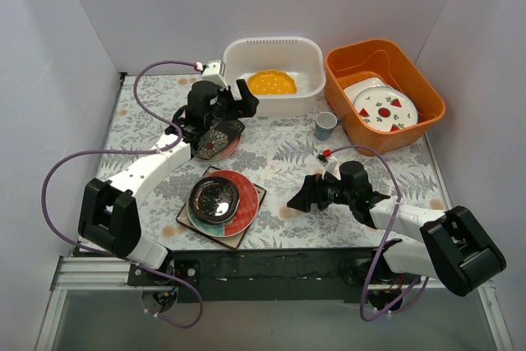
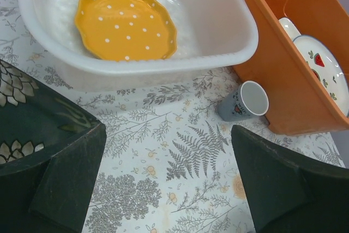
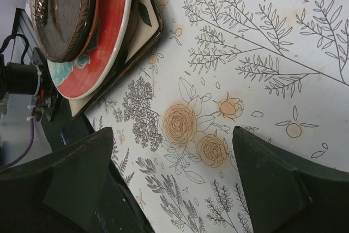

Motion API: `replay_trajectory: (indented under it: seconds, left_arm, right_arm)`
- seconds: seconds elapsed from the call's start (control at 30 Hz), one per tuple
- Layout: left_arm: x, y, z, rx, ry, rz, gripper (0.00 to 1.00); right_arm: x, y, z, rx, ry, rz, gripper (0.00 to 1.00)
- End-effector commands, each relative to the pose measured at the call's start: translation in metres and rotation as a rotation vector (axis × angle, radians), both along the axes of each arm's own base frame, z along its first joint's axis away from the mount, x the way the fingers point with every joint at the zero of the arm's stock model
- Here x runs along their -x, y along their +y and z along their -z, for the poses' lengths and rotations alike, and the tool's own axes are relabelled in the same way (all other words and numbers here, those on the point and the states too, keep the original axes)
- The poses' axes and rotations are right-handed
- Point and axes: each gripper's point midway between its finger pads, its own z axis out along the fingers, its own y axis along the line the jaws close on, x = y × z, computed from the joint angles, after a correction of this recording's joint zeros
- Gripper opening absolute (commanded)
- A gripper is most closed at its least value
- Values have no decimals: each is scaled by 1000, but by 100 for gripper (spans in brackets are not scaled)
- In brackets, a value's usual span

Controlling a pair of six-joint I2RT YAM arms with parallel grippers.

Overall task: Place the plates into the plastic bin on the countertop
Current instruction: Pick up the plate at the center of the board.

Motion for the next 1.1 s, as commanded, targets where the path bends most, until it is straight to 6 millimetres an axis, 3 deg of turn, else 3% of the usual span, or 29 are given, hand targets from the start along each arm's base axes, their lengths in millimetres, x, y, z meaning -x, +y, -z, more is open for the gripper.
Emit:
replay_trajectory:
  seconds: [0.0, 0.3, 0.6, 0.77, 1.07]
  left_arm:
    - [19, 5, -15, 46, -16, 7, 98]
    - [46, 12, 6, 49, 46, 29, 98]
    - [64, 41, 14, 10, 78, -76, 98]
    - [87, 44, 29, 61, 155, -72, 98]
    - [133, 74, 50, 131, 232, -170, 98]
  right_arm:
    - [-11, 5, -22, -49, -50, 26, 97]
    - [-20, 11, -34, -29, -68, 4, 97]
    - [-30, 35, -62, -85, -112, -65, 98]
    - [-30, 53, -64, -82, -113, -136, 97]
    - [-25, 85, -66, -92, -113, -232, 96]
